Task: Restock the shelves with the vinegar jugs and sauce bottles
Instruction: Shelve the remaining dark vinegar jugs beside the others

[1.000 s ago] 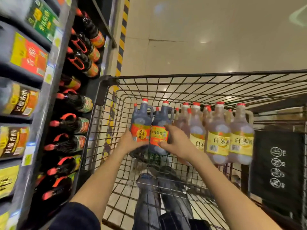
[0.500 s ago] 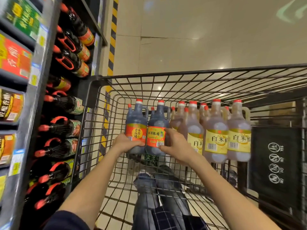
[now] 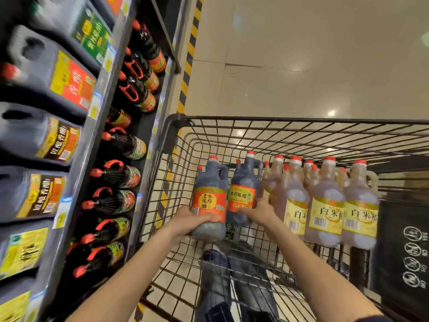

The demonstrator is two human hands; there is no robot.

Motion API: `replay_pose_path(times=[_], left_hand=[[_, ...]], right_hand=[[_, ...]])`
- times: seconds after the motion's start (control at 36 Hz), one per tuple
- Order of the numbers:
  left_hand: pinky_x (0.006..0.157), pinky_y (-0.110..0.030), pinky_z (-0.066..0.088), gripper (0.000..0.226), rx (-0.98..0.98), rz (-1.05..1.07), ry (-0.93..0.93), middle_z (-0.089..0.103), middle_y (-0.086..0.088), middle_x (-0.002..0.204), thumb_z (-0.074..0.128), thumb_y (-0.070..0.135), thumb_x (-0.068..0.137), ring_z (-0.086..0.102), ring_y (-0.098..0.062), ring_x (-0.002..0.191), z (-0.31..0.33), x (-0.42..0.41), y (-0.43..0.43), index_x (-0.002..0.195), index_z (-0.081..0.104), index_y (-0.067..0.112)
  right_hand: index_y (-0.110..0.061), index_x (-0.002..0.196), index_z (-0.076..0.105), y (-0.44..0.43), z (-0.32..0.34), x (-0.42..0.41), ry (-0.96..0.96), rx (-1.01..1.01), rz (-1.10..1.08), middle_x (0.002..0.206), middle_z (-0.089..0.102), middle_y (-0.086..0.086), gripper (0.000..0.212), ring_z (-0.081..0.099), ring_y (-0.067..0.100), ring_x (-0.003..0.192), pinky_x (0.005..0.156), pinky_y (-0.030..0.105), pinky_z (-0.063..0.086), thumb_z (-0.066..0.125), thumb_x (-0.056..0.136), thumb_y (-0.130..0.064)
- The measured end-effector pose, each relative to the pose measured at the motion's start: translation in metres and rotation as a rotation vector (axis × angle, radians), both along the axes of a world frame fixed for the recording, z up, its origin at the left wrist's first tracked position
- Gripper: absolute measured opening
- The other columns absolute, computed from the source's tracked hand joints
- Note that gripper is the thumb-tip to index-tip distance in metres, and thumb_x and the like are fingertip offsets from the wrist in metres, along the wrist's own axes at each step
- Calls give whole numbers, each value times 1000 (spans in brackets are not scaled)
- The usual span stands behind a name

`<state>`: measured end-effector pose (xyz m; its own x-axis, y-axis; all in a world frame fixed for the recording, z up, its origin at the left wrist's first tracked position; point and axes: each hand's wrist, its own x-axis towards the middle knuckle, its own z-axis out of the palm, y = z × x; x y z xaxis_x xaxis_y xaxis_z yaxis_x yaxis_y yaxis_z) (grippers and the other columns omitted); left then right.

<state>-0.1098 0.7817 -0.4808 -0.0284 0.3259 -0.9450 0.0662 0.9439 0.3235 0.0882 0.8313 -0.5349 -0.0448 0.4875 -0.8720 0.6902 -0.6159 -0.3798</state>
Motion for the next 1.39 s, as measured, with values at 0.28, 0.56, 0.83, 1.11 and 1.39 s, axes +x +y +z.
replay_pose_path(times=[0.28, 0.56, 0.83, 1.11, 1.39], left_hand=[[56, -12, 49, 52, 90, 103, -51, 73, 3, 89, 84, 26, 54, 69, -6, 75, 36, -7, -2, 102, 65, 18], [64, -17, 51, 44, 93, 145, -26, 74, 4, 84, 84, 28, 55, 70, -7, 76, 38, -13, -16, 94, 66, 20], [59, -13, 50, 32, 119, 126, 0, 72, -2, 94, 79, 14, 73, 69, -5, 75, 54, -13, -29, 102, 65, 16], [61, -16, 52, 44, 202, 164, 38, 74, -3, 92, 86, 20, 66, 70, -8, 76, 109, -9, -47, 105, 67, 14], [60, -18, 52, 59, 355, 305, 72, 76, 3, 77, 89, 28, 49, 71, -9, 71, 185, -9, -85, 101, 68, 11]], right_hand=[[-2, 116, 48, -7, -29, -27, -185, 59, 14, 111, 63, 15, 84, 63, 31, 100, 78, 38, 53, 78, 62, -60], [-2, 108, 57, -14, -41, -39, -70, 73, -366, 98, 66, 9, 65, 62, 20, 88, 73, 28, 46, 91, 57, -24], [-3, 102, 58, -14, -26, -31, 49, -83, -497, 100, 67, 14, 65, 66, 29, 91, 85, 47, 55, 92, 50, -22], [-11, 98, 59, -41, 53, -22, 358, -71, -551, 97, 69, 11, 51, 67, 25, 81, 74, 40, 57, 89, 57, -17], [-9, 107, 58, -46, 157, -5, 504, 132, -323, 91, 71, 6, 68, 69, 17, 76, 59, 25, 53, 90, 47, -18]])
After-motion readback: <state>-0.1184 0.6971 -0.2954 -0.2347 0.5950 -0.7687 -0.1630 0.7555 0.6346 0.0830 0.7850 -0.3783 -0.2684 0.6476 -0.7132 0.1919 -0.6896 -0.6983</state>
